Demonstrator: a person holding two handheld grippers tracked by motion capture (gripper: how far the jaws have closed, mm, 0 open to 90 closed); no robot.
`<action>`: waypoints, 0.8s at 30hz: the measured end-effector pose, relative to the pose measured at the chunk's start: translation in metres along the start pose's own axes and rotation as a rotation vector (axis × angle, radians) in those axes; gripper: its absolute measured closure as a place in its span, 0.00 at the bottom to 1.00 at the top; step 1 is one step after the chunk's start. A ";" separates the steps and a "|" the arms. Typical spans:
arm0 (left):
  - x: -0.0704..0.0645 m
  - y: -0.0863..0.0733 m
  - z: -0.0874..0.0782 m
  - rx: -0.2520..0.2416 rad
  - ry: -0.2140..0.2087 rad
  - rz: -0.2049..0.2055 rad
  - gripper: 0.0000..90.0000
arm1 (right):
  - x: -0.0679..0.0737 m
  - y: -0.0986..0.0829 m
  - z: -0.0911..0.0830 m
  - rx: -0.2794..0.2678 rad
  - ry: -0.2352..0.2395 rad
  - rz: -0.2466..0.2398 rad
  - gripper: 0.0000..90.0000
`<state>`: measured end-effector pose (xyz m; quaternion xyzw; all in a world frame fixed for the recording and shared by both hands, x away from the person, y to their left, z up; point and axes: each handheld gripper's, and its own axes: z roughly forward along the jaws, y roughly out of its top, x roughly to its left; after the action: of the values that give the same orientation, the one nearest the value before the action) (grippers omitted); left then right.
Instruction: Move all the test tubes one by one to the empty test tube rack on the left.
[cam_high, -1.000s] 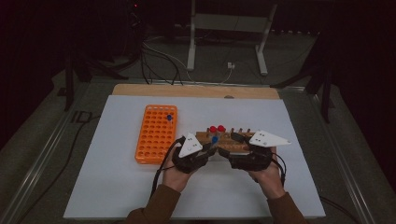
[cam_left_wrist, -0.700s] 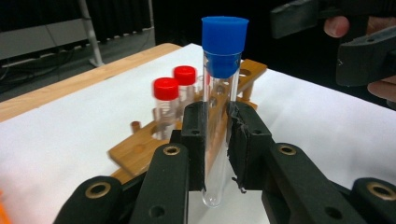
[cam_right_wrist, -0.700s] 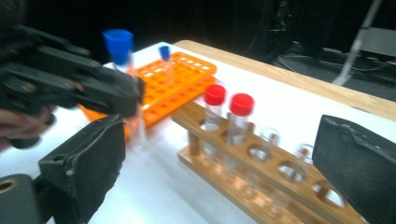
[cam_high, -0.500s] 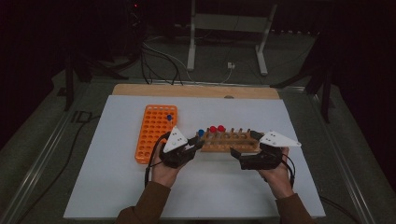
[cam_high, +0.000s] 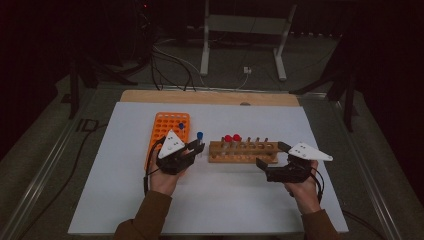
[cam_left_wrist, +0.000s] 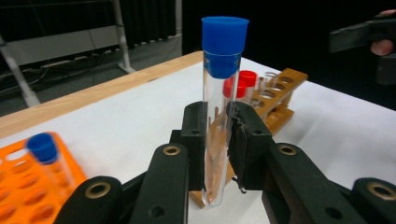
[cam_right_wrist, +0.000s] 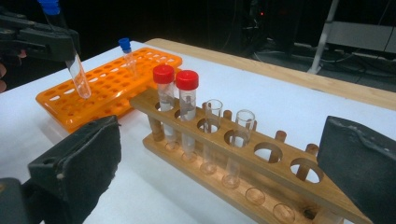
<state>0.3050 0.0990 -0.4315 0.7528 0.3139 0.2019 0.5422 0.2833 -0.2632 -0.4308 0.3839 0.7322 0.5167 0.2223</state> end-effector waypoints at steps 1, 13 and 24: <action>0.002 0.000 -0.001 -0.001 0.007 -0.001 0.86 | 0.000 0.000 0.000 -0.003 -0.002 -0.001 0.00; 0.029 -0.002 -0.009 -0.017 0.090 -0.021 0.86 | -0.007 0.000 -0.006 -0.019 -0.023 0.031 0.00; 0.045 -0.008 -0.001 -0.018 0.134 -0.043 0.86 | -0.008 0.000 -0.007 -0.024 -0.030 0.043 0.00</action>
<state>0.3348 0.1323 -0.4399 0.7258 0.3638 0.2428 0.5309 0.2831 -0.2740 -0.4286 0.4047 0.7140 0.5245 0.2266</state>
